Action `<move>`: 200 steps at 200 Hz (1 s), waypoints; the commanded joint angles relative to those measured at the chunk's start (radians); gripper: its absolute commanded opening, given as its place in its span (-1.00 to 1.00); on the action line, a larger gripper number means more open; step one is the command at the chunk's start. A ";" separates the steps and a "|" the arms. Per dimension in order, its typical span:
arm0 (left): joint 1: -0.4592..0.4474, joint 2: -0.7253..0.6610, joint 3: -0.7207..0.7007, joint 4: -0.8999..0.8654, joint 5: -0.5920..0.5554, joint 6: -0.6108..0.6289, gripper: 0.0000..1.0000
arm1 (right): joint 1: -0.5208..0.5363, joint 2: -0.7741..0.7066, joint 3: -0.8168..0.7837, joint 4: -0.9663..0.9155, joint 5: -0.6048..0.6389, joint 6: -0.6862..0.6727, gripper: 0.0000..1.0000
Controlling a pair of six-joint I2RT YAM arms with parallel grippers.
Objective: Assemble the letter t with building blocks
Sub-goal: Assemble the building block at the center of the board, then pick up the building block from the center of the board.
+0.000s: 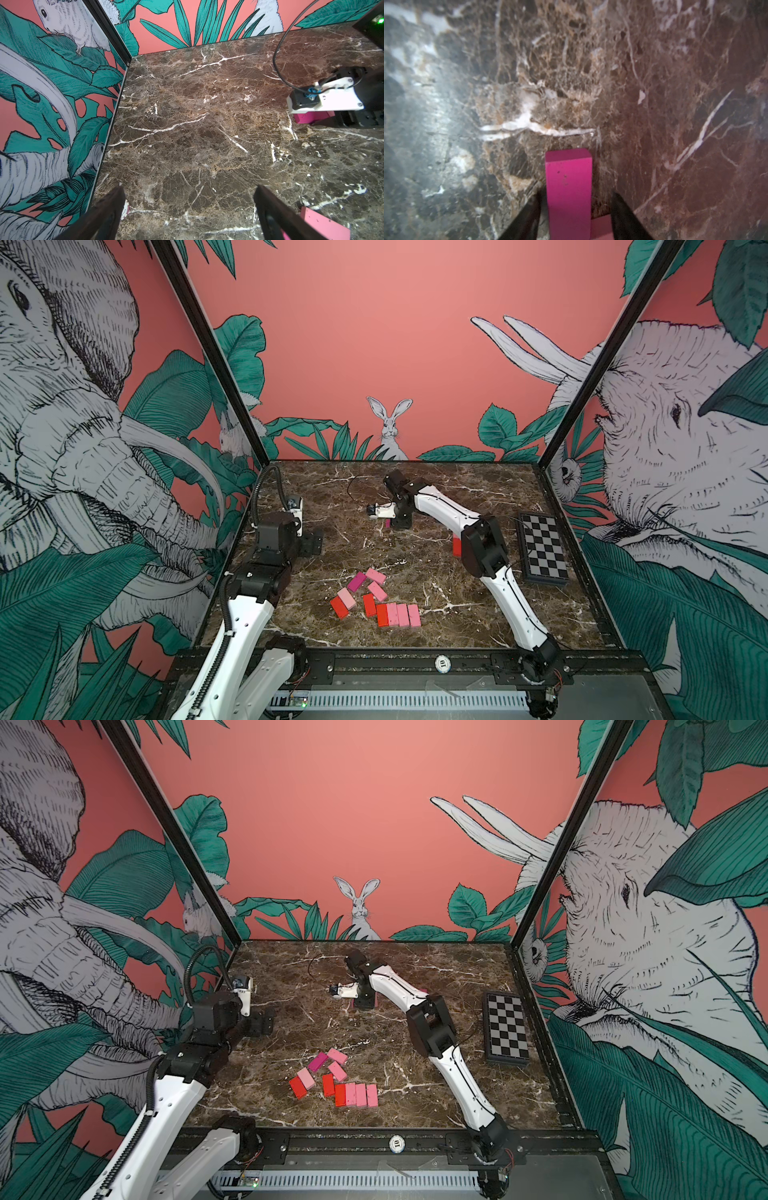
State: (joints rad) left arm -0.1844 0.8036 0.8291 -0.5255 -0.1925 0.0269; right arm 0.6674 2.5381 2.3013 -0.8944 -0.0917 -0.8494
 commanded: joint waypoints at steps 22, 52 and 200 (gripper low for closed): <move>0.002 -0.011 -0.011 0.007 -0.007 0.011 0.98 | -0.002 -0.067 -0.002 -0.006 -0.043 0.065 0.48; 0.002 -0.012 -0.011 0.006 -0.008 0.009 0.98 | -0.002 -0.160 -0.047 0.071 -0.060 0.155 0.61; 0.018 -0.032 -0.007 0.005 -0.013 0.007 0.98 | 0.217 -0.599 -0.785 0.291 -0.166 0.758 0.19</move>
State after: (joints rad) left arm -0.1757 0.7902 0.8291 -0.5255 -0.1997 0.0273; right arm 0.8303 1.9423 1.5646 -0.6697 -0.2234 -0.2356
